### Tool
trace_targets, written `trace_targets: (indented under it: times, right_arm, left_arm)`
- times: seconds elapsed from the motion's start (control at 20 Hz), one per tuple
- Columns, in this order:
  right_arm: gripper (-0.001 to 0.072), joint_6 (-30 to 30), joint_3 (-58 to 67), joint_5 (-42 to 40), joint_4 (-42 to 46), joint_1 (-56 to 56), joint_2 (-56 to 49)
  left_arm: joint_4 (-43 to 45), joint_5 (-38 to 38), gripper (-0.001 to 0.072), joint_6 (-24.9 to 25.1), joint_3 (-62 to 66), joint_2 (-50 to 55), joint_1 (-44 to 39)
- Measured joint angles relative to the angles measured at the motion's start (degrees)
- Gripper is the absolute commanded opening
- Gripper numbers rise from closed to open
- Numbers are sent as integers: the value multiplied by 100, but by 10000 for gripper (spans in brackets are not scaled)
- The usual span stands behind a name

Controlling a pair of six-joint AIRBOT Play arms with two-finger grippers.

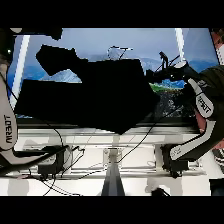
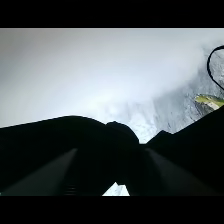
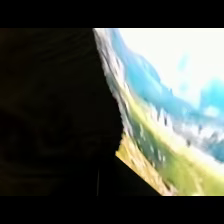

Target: Fold the clothes and pants, and hang the long-sleeved shirts on hangers.

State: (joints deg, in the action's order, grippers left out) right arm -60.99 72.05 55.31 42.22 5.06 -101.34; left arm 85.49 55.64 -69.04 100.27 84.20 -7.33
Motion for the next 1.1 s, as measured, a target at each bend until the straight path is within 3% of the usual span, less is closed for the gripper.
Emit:
trace_targets:
  times: [0.05,0.3,0.55,0.6,0.7,0.75,1.1]
  right_arm:
    - [18,2,57,-22,98,31,127]
    - [17,-428,94,197,1648,348,1121]
    - [18,-772,-658,409,2896,984,2358]
    - [18,-800,-905,422,3023,1119,2583]
    - [18,-835,-1362,407,3163,1298,2918]
    - [18,-852,-1539,369,3171,1351,3021]
    - [19,-879,-2068,127,2824,1478,3276]
  left_arm:
    - [13,13,10,0,0,0,0]
    - [278,472,11,31,-13,0,166]
    - [-20,990,17,70,-509,-13,1078]
    - [-264,1060,112,74,-726,2,1333]
    - [-732,1141,579,90,-1134,85,1762]
    - [-887,1167,668,90,-1305,168,1926]
    - [-1672,898,664,-68,-1751,1226,2369]
